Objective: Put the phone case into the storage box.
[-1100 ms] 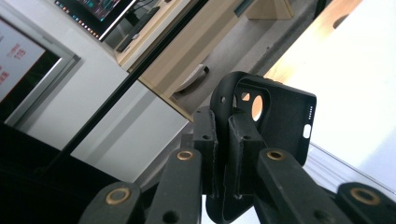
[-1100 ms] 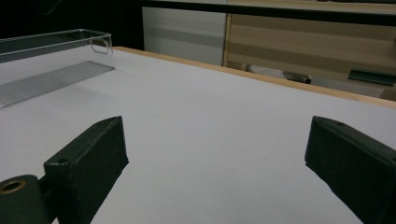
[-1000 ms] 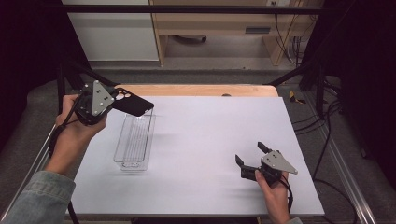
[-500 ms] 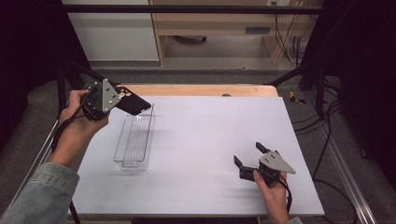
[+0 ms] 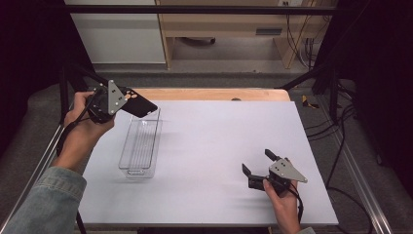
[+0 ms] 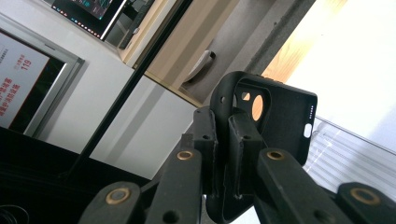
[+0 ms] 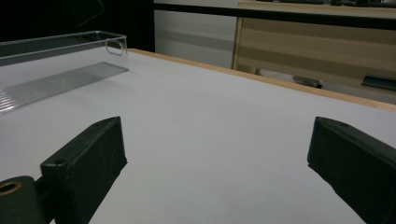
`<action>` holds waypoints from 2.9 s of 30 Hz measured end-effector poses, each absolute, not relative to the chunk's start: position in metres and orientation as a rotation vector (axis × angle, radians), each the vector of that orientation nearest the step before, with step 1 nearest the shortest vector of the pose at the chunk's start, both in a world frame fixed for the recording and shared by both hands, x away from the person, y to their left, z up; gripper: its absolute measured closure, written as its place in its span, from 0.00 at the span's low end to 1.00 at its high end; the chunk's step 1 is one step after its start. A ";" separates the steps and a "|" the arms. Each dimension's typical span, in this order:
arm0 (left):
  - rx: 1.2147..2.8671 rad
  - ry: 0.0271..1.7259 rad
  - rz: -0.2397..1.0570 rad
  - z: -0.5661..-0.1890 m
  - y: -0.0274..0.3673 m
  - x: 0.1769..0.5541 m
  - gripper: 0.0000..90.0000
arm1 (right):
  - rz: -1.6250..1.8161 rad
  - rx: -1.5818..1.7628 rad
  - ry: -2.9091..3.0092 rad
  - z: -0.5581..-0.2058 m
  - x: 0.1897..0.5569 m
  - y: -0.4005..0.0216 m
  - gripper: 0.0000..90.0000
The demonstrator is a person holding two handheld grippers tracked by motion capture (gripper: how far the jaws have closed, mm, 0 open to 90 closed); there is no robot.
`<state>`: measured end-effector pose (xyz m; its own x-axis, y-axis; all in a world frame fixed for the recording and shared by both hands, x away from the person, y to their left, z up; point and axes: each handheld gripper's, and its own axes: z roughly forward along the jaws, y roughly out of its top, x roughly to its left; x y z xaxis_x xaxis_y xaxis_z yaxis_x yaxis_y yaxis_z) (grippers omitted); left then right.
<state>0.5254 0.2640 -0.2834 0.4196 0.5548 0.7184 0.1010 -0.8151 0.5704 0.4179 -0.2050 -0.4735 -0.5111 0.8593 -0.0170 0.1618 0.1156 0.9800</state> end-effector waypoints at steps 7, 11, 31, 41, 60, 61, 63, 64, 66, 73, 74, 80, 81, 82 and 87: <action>2.240 0.550 1.375 -0.282 0.263 0.525 0.92 | 1.437 0.984 1.780 -0.472 0.418 -0.203 0.04; 2.260 0.540 1.368 -0.282 0.260 0.526 0.92 | 1.452 0.985 1.783 -0.472 0.417 -0.203 0.03; 2.352 0.458 1.404 -0.282 0.253 0.535 0.92 | 1.434 0.958 1.784 -0.472 0.416 -0.204 0.04; 2.420 0.407 1.424 -0.294 0.249 0.546 0.92 | 1.441 0.945 1.780 -0.472 0.416 -0.203 0.05; 2.467 0.389 1.390 -0.313 0.247 0.568 0.92 | 1.435 0.953 1.775 -0.474 0.415 -0.205 0.05; 2.474 0.383 1.392 -0.314 0.246 0.569 0.92 | 1.435 0.953 1.775 -0.474 0.415 -0.205 0.05; 2.498 0.372 1.397 -0.317 0.246 0.572 0.92 | 1.436 0.954 1.772 -0.473 0.416 -0.205 0.05; 2.511 0.368 1.398 -0.319 0.246 0.574 0.92 | 1.436 0.951 1.772 -0.473 0.416 -0.205 0.05; 2.519 0.367 1.397 -0.321 0.247 0.576 0.92 | 1.433 0.953 1.771 -0.473 0.415 -0.205 0.05; 2.528 0.346 1.395 -0.324 0.243 0.579 0.92 | 1.436 0.942 1.773 -0.473 0.415 -0.203 0.05; 2.533 0.344 1.397 -0.324 0.243 0.579 0.92 | 1.430 0.942 1.772 -0.473 0.415 -0.203 0.05; 2.537 0.332 1.384 -0.327 0.240 0.582 0.92 | 1.424 0.936 1.771 -0.473 0.415 -0.203 0.05; 2.539 0.329 1.382 -0.328 0.240 0.583 0.92 | 1.423 0.936 1.770 -0.473 0.415 -0.203 0.05; 2.546 0.324 1.382 -0.330 0.240 0.583 0.92 | 1.423 0.938 1.772 -0.473 0.416 -0.203 0.05; 2.565 0.317 1.366 -0.334 0.242 0.586 0.92 | 1.420 0.941 1.777 -0.474 0.416 -0.203 0.06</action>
